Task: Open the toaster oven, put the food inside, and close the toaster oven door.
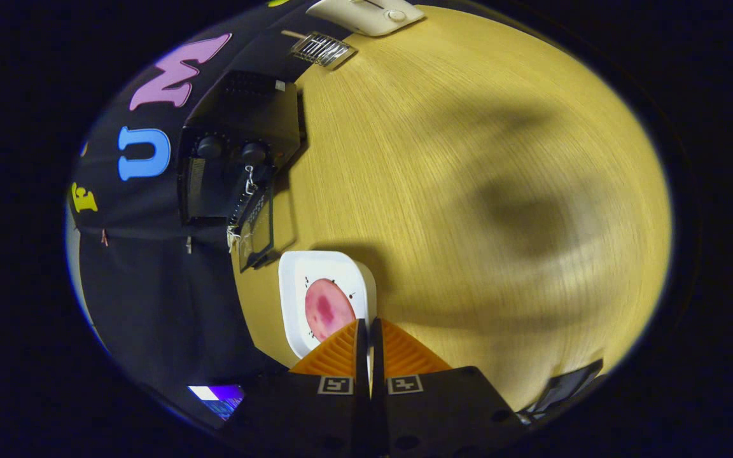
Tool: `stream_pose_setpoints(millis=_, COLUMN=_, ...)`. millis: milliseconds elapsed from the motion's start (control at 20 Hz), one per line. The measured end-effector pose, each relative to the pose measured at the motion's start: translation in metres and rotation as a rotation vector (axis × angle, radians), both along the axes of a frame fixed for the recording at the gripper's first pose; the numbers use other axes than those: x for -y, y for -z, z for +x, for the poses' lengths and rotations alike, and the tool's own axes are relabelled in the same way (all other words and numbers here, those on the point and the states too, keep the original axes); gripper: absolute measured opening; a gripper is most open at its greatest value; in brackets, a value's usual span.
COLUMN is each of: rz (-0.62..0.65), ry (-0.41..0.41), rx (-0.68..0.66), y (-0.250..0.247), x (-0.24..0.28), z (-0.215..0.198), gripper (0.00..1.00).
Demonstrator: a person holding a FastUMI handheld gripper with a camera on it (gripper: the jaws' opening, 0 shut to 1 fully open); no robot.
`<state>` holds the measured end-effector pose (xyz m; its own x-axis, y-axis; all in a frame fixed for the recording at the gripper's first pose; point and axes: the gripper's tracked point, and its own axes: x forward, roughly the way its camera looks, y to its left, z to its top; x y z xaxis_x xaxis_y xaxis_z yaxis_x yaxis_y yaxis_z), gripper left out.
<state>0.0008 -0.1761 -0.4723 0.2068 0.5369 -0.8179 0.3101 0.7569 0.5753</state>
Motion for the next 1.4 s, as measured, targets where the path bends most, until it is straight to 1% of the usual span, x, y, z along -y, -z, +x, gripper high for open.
stream_pose_setpoints(millis=100, rz=0.029, ry=0.086, rx=0.016, y=-0.015, x=-0.015, z=-0.002, gripper=0.05)
stream_pose_setpoints(millis=300, rz=0.043, ry=0.242, rx=0.063, y=-0.040, x=-0.053, z=0.004, gripper=0.05)
stream_pose_setpoints(millis=450, rz=0.087, ry=0.401, rx=0.068, y=-0.058, x=-0.088, z=0.011, gripper=0.05)
stream_pose_setpoints(millis=550, rz=0.110, ry=0.463, rx=0.084, y=-0.063, x=-0.116, z=0.023, gripper=0.05)
stream_pose_setpoints(millis=650, rz=0.105, ry=0.524, rx=0.092, y=-0.062, x=-0.139, z=0.037, gripper=0.05)
stream_pose_setpoints(millis=800, rz=0.109, ry=0.644, rx=0.073, y=-0.056, x=-0.165, z=0.059, gripper=0.05)
stream_pose_setpoints(millis=900, rz=0.089, ry=0.700, rx=0.066, y=-0.046, x=-0.181, z=0.074, gripper=0.05)
stream_pose_setpoints(millis=1050, rz=0.047, ry=0.803, rx=0.091, y=-0.033, x=-0.194, z=0.102, gripper=0.05)
stream_pose_setpoints(millis=1250, rz=0.028, ry=0.936, rx=0.066, y=-0.010, x=-0.215, z=0.133, gripper=0.05)
stream_pose_setpoints(millis=1400, rz=0.019, ry=1.020, rx=0.079, y=0.002, x=-0.227, z=0.158, gripper=0.05)
